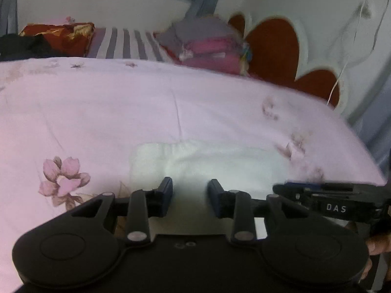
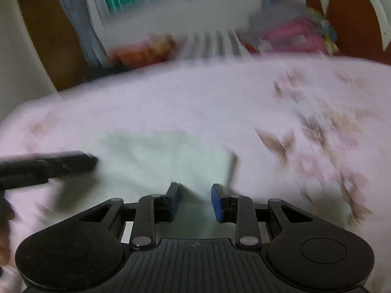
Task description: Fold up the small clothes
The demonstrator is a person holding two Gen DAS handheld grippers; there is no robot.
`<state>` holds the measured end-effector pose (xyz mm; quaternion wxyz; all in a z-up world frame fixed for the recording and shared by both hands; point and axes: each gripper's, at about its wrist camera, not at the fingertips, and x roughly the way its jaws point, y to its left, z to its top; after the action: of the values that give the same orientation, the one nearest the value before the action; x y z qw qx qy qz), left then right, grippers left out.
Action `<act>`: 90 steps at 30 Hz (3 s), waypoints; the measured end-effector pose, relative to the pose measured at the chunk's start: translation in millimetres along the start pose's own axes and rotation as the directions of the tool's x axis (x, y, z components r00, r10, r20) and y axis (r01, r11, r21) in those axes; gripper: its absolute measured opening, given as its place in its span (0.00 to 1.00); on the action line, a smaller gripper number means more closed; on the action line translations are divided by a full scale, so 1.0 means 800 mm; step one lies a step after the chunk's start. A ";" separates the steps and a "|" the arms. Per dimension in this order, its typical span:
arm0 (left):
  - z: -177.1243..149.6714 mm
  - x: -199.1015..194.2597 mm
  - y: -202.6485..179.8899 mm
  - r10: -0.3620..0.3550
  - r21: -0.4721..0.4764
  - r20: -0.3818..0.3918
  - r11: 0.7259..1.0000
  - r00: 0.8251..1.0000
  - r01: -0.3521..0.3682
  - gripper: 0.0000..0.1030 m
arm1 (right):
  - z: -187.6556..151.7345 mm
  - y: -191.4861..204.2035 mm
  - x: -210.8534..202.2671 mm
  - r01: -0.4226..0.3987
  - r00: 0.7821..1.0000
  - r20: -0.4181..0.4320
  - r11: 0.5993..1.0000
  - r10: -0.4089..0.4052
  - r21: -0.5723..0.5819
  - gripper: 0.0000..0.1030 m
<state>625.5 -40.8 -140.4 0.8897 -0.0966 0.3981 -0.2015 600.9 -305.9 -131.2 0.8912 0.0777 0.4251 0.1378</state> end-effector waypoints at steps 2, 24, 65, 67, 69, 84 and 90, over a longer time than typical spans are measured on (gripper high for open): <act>0.001 -0.005 -0.002 0.003 0.022 -0.002 1.000 1.000 -0.003 0.33 | -0.001 -0.009 0.000 -0.007 1.000 -0.012 1.000 0.007 0.031 0.31; -0.113 -0.119 -0.075 0.166 0.196 0.054 0.965 0.985 -0.174 0.32 | -0.088 0.056 -0.116 -0.078 0.995 0.046 0.985 0.086 -0.156 0.31; -0.062 -0.104 -0.031 0.094 -0.034 0.000 0.995 0.996 -0.094 0.86 | -0.081 0.014 -0.125 -0.012 0.992 0.126 0.973 -0.018 0.231 0.31; -0.066 -0.081 -0.026 0.099 -0.037 -0.061 0.994 0.993 -0.102 0.83 | -0.075 0.014 -0.108 -0.032 0.994 0.109 0.977 0.009 0.212 0.31; -0.076 -0.064 -0.016 0.099 -0.042 -0.107 0.994 0.989 -0.104 0.84 | -0.076 0.012 -0.091 0.002 0.997 0.074 0.989 -0.014 0.151 0.31; -0.067 -0.068 -0.021 0.133 -0.029 -0.109 0.990 0.985 -0.137 0.86 | -0.086 -0.094 -0.084 -0.305 0.950 0.092 0.821 0.299 0.483 0.59; -0.066 -0.071 -0.023 0.143 -0.028 -0.111 0.989 0.984 -0.147 0.86 | -0.086 -0.101 -0.072 -0.335 0.938 0.090 0.802 0.336 0.495 0.59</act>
<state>546.6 -33.0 -131.6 0.8771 -0.0724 0.4555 -0.1340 527.3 -399.2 -152.7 0.8009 0.3809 0.4265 0.1775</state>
